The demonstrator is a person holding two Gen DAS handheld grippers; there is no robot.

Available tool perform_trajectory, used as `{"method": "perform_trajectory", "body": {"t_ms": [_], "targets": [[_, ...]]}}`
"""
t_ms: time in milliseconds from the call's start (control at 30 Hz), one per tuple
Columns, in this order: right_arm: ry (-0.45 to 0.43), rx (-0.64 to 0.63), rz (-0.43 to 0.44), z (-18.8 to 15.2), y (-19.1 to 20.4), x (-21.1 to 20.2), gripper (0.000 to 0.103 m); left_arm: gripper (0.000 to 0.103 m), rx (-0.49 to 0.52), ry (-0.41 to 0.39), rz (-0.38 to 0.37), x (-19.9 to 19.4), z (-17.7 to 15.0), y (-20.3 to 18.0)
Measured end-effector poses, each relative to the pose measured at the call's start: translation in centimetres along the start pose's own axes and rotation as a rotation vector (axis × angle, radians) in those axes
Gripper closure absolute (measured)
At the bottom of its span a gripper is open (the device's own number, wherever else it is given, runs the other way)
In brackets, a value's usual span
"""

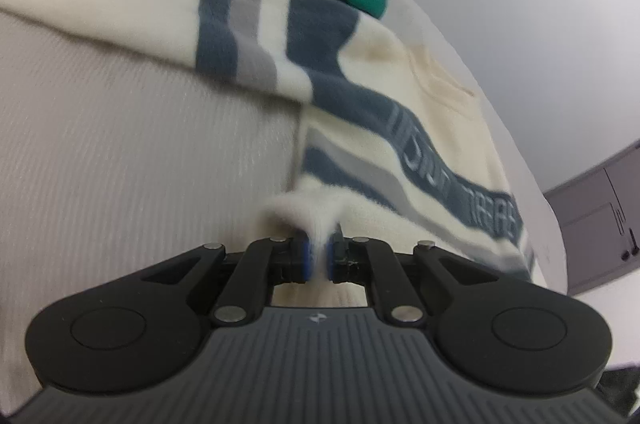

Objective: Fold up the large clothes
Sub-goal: 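Close the right tool on the hem while the left tool holds it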

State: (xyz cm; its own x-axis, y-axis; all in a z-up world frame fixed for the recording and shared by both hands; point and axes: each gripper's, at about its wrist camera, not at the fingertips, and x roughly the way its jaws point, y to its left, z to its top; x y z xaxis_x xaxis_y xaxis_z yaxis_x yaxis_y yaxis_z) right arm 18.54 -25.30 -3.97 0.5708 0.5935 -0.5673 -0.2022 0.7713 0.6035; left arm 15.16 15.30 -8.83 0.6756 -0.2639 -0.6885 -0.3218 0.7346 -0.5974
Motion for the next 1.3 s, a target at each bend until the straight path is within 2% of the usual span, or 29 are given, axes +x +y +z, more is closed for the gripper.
{"method": "perform_trajectory", "body": {"t_ms": [100,167,267,367,467,567,633,667,767,833,900,967,1067,1200,1300], "targets": [[-0.026,0.067,0.046,-0.1,-0.9,-1.2,0.035,0.094,-0.013,-0.008,0.000,2.1,0.4,0.5],[0.002,0.094,0.033,-0.6,-1.0,-1.7,0.034,0.094,-0.017,-0.006,-0.003,3.4,0.6,0.7],[0.068,0.003,-0.047,-1.4,0.5,-2.0,0.034,0.093,-0.022,-0.007,-0.016,3.9,0.8,1.1],[0.131,-0.126,-0.070,-2.4,3.2,-1.8,0.034,0.093,-0.024,-0.010,-0.031,3.7,0.4,1.4],[0.210,-0.224,-0.182,-3.7,5.6,-0.3,0.036,0.093,-0.050,-0.007,-0.059,3.5,0.1,2.1],[0.303,-0.261,-0.288,-4.8,5.7,1.9,0.036,0.093,-0.082,0.003,-0.091,3.1,-0.2,2.8],[0.320,-0.213,-0.378,-4.9,4.5,3.0,0.037,0.093,-0.100,0.012,-0.110,2.7,-0.5,3.3],[0.317,-0.162,-0.391,-4.8,3.8,3.3,0.036,0.093,-0.105,0.014,-0.119,2.5,-0.7,3.4],[0.293,-0.045,-0.354,-4.6,2.4,3.6,0.034,0.093,-0.102,0.021,-0.123,1.9,-1.3,3.6],[0.276,-0.044,-0.349,-4.7,2.3,3.7,0.035,0.093,-0.098,0.023,-0.124,1.6,-1.5,3.6],[0.266,-0.032,-0.345,-4.7,2.3,3.4,0.047,0.093,-0.088,0.020,-0.123,1.1,-1.8,3.5],[0.260,-0.031,-0.367,-4.4,2.2,2.9,0.083,0.093,-0.068,0.019,-0.119,0.6,-2.2,3.3],[0.262,-0.003,-0.338,-3.9,2.0,1.8,0.090,0.093,-0.031,0.008,-0.111,-0.6,-2.9,3.1],[0.232,-0.053,-0.315,-3.2,3.1,-1.0,0.091,0.093,0.041,0.012,-0.100,-2.7,-4.0,2.1],[0.226,-0.094,-0.340,-2.9,3.7,-3.1,0.091,0.093,0.111,0.044,-0.064,-4.2,-5.7,1.0]]}}
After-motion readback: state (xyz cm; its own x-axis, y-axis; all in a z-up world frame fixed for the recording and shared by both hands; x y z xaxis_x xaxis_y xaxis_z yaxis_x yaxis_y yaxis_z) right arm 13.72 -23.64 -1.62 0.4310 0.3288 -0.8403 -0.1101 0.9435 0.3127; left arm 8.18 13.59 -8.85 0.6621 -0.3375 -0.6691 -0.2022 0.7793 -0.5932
